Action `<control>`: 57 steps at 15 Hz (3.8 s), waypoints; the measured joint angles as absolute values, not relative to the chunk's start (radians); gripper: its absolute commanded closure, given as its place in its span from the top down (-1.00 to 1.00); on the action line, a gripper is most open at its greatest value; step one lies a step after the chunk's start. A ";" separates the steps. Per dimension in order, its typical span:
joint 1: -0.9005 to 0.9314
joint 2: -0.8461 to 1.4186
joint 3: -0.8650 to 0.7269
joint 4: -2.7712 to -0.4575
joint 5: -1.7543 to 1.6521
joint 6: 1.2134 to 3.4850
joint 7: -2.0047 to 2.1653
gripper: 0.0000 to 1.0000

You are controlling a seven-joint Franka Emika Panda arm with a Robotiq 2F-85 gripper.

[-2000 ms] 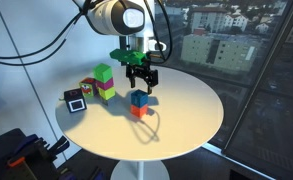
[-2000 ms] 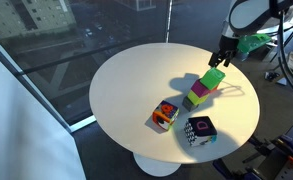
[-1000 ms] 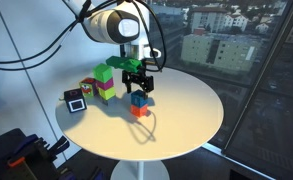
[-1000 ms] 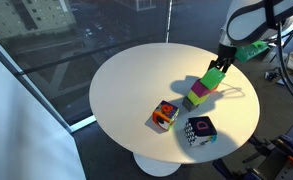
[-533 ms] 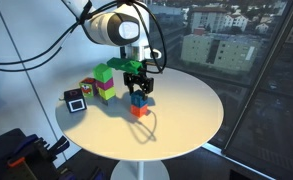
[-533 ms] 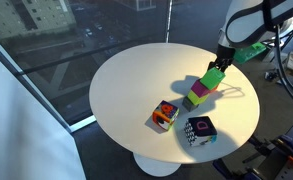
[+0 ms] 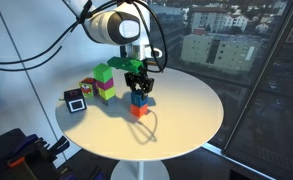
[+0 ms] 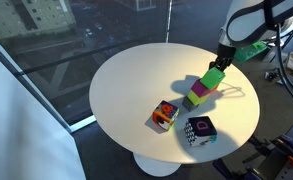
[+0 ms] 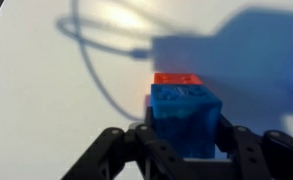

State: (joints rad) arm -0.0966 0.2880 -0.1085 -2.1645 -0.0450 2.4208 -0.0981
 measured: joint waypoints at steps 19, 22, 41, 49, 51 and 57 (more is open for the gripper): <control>-0.105 0.075 -0.113 -2.173 -0.045 2.200 -0.136 -0.41; -0.103 0.035 -0.108 -2.179 -0.045 2.172 -0.156 -0.41; -0.022 -0.253 -0.073 -2.322 -0.042 2.069 -0.298 -0.41; 0.027 -0.362 -0.061 -2.414 -0.031 2.024 -0.325 -0.41; 0.032 -0.387 -0.053 -2.442 -0.031 2.024 -0.322 -0.41; 0.043 -0.447 -0.024 -2.513 -0.030 2.024 -0.290 -0.41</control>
State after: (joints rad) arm 0.0427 -0.4474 -0.0238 -2.5130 -0.0298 2.0243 -0.2902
